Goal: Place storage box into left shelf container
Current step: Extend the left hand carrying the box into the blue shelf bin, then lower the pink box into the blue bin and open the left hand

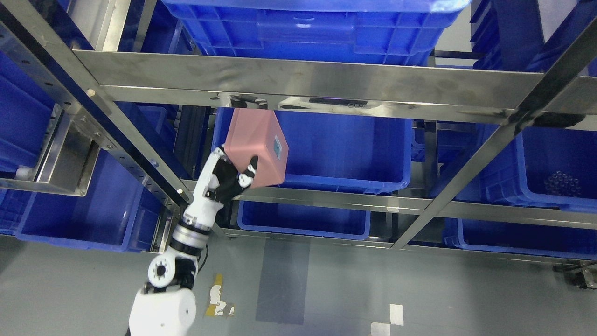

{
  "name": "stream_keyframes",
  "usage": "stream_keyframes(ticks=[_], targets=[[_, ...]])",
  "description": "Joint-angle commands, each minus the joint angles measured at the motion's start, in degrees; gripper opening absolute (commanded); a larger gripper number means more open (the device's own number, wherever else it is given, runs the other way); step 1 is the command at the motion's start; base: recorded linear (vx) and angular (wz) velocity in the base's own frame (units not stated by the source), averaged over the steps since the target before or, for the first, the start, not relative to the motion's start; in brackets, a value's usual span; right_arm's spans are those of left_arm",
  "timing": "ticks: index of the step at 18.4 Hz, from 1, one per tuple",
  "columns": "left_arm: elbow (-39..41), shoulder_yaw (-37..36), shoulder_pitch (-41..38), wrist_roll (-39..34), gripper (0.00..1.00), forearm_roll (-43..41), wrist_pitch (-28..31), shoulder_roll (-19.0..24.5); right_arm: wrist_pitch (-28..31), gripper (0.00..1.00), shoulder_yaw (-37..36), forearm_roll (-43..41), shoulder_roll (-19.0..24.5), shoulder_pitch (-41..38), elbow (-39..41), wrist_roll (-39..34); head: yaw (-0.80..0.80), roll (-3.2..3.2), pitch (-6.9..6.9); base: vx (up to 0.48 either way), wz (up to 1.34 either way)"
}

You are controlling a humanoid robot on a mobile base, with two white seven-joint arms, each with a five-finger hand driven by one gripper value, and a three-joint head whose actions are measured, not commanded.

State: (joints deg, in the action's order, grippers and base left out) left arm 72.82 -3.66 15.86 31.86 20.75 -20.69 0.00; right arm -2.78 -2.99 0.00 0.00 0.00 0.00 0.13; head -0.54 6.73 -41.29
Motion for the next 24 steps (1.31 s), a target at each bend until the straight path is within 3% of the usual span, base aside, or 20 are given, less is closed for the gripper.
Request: stream_keyframes(ticks=[1,6,10,14,19,22,24], targets=[[-23.5,1.8,16.4,0.4,0.06,-1.9,3.4,1.0,0.0,1.00,0.0,-1.2,-1.0,0.2,1.0,0.0,0.00,0.00,0.00,-0.007,0.03],[-30.5,-11.3,23.7,6.1,0.10,-11.1,2.8,1.0,-0.1,1.00,0.0,-1.2,-1.0,0.3,1.0,0.0,0.00,0.00,0.00,-0.006,0.03],[-33.9,-11.0,26.4,9.7,0.10,-31.4,1.1,1.0,0.0,1.00,0.0,-1.2,-1.0,0.2,1.0,0.0,0.00,0.00,0.00,0.000,0.00],[-35.2,-7.6,26.3,9.6,0.13,-43.8,-5.4,1.0,0.0,1.00,0.0,-1.2,-1.0,0.3,1.0,0.0,0.00,0.00,0.00,0.000,0.00],[-34.7,-6.7,26.5,8.7,0.47,-46.0,-5.6,1.0,-0.1,1.00,0.0,-1.2,-1.0,0.2,1.0,0.0,0.00,0.00,0.00,0.000,0.00],[-33.2,-6.6,26.5,6.8,0.75,-45.8,-5.6,1.0,-0.1,1.00,0.0,-1.2,-1.0,0.2,1.0,0.0,0.00,0.00,0.00,0.000,0.00],[-30.9,-4.6,26.5,3.8,0.88,-44.5,-5.5,1.0,0.0,1.00,0.0,-1.2,-1.0,0.2,1.0,0.0,0.00,0.00,0.00,0.000,0.00]])
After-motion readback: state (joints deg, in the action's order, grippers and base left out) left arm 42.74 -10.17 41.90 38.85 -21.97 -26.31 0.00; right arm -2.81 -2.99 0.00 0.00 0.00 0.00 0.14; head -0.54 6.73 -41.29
